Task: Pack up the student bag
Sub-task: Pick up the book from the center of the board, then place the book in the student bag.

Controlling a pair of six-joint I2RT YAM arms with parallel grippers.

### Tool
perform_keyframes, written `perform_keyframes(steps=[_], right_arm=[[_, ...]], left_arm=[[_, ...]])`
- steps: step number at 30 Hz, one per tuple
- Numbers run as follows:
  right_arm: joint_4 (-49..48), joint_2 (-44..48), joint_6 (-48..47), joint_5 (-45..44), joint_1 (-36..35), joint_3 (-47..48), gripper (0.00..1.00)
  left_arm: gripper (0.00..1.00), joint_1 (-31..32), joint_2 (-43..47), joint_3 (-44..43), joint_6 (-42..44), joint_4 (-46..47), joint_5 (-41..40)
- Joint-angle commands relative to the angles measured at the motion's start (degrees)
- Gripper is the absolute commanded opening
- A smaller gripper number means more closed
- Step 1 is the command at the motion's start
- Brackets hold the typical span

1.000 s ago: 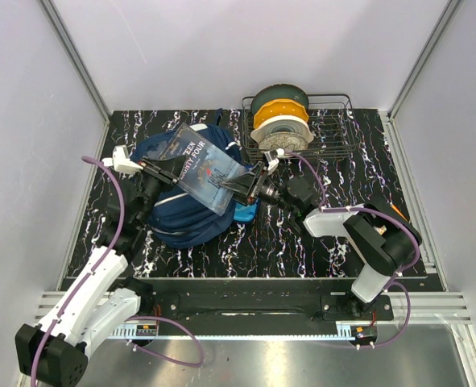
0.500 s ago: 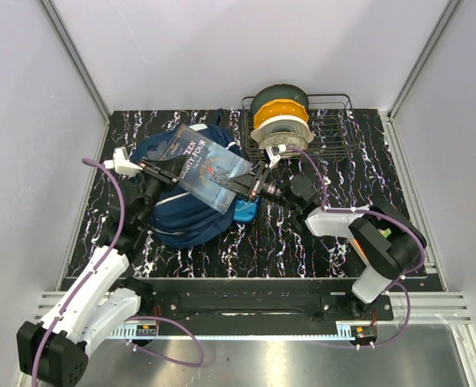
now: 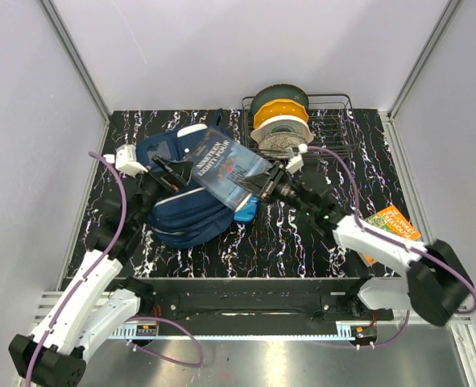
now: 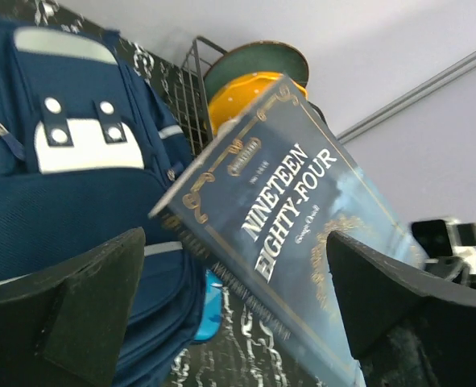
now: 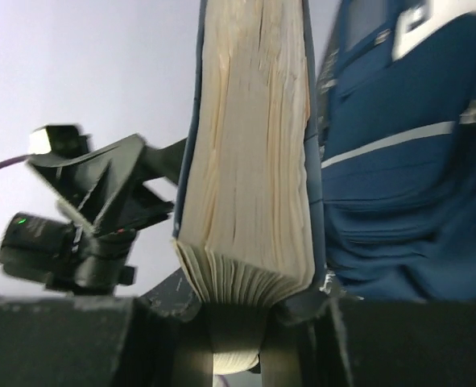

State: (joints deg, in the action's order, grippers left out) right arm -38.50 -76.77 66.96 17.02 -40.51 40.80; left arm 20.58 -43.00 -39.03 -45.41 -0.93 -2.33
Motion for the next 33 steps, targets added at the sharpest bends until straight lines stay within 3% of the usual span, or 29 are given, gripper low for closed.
perform_keyframes(steps=[1, 4, 8, 11, 17, 23, 29, 33], right_arm=[[19.4, 12.2, -9.8, -16.6, 1.2, 0.7, 0.0], [27.8, 17.4, -10.4, -22.3, 1.8, 0.9, 0.0], [34.6, 23.1, -10.3, -26.3, 2.0, 0.9, 0.0], [41.3, 26.4, -11.0, -31.7, 2.0, 2.3, 0.0], [52.8, 30.3, -15.9, -39.5, 2.0, 8.1, 0.0], [54.4, 32.3, -16.3, -42.1, 2.0, 7.5, 0.0], [54.8, 32.0, -14.9, -42.1, 2.0, 7.3, 0.0], [54.8, 31.1, -15.4, -40.9, 2.0, 7.8, 0.0]], left_arm=[[0.99, 0.1, 2.7, -4.4, 14.6, -5.2, -2.1], [0.99, 0.1, 0.5, -6.0, 25.1, -6.9, 7.3], [0.99, 0.0, -9.0, -13.8, 36.3, -21.2, 20.3], [0.99, 0.4, -15.1, -17.7, 41.2, -26.6, 29.8], [0.99, 5.6, -16.1, -16.3, 43.7, -28.0, 24.9], [0.96, 16.2, -22.0, -17.0, 43.2, -30.9, 13.6], [0.82, 17.3, -25.5, -16.1, 42.5, -31.3, 9.9], [0.79, 17.2, -27.8, -17.3, 41.8, -31.5, 6.5]])
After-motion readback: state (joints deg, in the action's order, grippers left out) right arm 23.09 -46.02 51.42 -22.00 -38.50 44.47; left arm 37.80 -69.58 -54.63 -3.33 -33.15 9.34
